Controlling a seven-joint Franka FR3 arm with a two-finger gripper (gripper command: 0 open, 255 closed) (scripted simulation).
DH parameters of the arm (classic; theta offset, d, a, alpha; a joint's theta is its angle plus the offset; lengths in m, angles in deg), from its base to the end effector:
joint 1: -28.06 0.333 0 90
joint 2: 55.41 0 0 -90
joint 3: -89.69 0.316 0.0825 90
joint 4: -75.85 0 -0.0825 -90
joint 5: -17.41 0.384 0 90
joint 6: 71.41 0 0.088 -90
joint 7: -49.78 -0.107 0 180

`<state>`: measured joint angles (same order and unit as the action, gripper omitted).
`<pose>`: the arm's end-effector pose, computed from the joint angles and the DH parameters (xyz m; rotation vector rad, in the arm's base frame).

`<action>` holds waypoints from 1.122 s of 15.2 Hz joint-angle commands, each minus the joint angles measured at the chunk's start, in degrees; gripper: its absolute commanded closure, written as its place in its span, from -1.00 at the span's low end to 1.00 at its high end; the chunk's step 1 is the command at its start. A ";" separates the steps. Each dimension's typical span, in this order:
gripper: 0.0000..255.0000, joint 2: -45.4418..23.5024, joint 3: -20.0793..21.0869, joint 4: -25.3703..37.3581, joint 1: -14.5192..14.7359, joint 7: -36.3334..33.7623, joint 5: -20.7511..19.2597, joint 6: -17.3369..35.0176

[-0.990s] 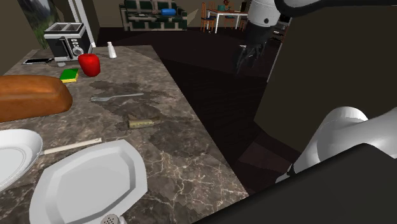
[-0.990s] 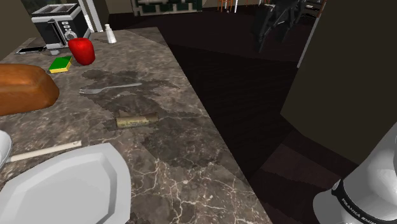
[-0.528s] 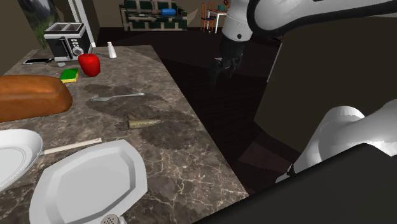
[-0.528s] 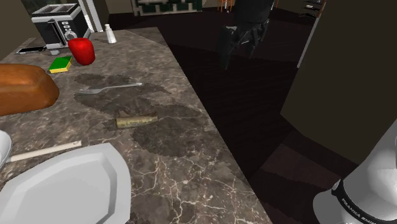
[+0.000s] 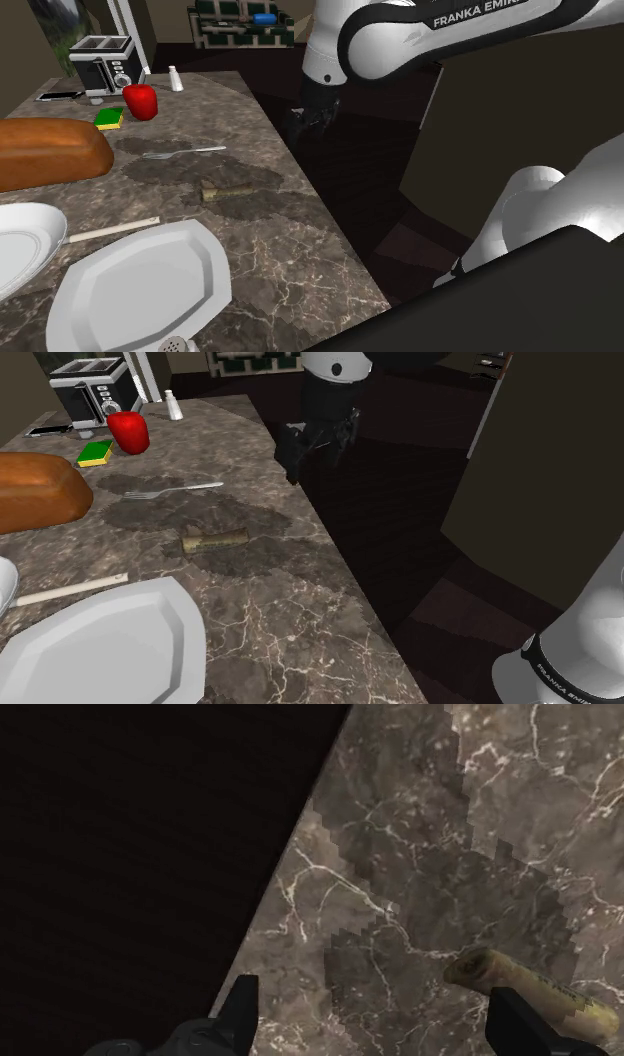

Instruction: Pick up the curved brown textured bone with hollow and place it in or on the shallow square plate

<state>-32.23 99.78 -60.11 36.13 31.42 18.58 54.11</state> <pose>0.4238 0.1450 0.4954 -3.1041 0.0310 -0.3462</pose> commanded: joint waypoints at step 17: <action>-1.00 -31.31 9.23 21.67 5.16 -14.18 -10.24 14.62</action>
<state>-62.46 108.91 -39.54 41.01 17.63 8.89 68.56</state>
